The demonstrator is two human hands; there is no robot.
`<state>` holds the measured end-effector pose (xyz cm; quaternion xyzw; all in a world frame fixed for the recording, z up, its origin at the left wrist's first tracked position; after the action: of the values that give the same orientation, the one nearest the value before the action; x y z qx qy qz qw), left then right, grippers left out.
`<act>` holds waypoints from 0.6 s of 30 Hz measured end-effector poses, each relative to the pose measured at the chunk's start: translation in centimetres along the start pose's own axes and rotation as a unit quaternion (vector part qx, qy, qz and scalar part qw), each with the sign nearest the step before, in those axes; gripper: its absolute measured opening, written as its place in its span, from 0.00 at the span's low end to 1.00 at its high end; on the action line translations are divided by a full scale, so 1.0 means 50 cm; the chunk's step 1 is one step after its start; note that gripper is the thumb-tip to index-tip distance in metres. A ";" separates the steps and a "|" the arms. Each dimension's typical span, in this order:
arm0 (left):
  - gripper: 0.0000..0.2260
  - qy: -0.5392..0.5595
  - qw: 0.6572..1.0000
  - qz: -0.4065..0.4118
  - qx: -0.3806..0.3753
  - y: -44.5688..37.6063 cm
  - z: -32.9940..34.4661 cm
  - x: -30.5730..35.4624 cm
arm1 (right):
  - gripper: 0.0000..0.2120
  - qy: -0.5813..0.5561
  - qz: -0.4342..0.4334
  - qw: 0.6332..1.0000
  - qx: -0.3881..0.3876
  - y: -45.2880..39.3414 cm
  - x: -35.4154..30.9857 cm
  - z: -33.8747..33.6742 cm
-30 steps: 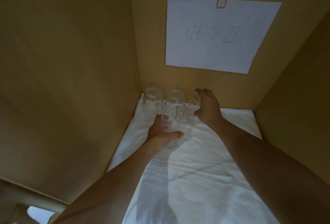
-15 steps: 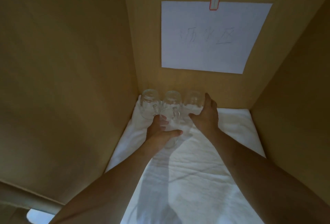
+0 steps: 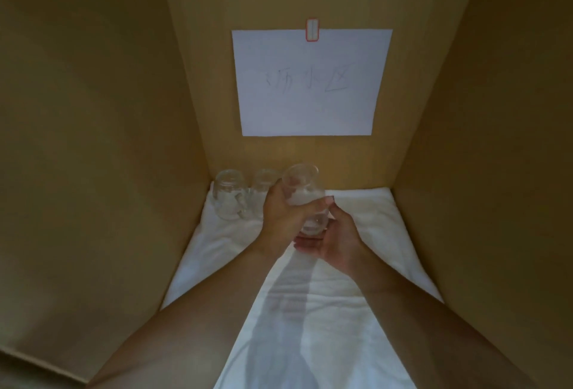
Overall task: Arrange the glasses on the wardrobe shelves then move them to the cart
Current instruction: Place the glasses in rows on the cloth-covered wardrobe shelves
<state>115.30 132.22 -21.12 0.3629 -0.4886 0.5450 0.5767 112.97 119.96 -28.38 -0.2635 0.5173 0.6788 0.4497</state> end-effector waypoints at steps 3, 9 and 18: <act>0.36 -0.036 0.999 -0.018 0.002 -0.002 0.012 -0.014 | 0.30 -0.106 -0.086 0.991 0.000 0.018 -0.041 -0.022; 0.45 -0.314 0.946 -0.072 0.031 -0.014 -0.053 -0.063 | 0.25 0.046 -0.111 0.962 0.246 0.045 -0.124 -0.108; 0.44 -0.430 0.902 -0.041 0.022 -0.007 -0.101 -0.074 | 0.36 0.531 -0.258 0.739 0.324 0.002 -0.177 -0.077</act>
<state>116.73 135.97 -25.92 0.5942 -0.6617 0.3222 0.3243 116.52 113.33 -22.29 -0.5426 0.7735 0.0786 0.3182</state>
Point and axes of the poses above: each hand's wrist, its own y-axis away from the middle knuckle, its own z-axis out of the palm, x = y × z, the point moved 4 cm from there along -y, towards the middle knuckle, and after that the axes turned 13 degrees about y, right-handed, at the moved point
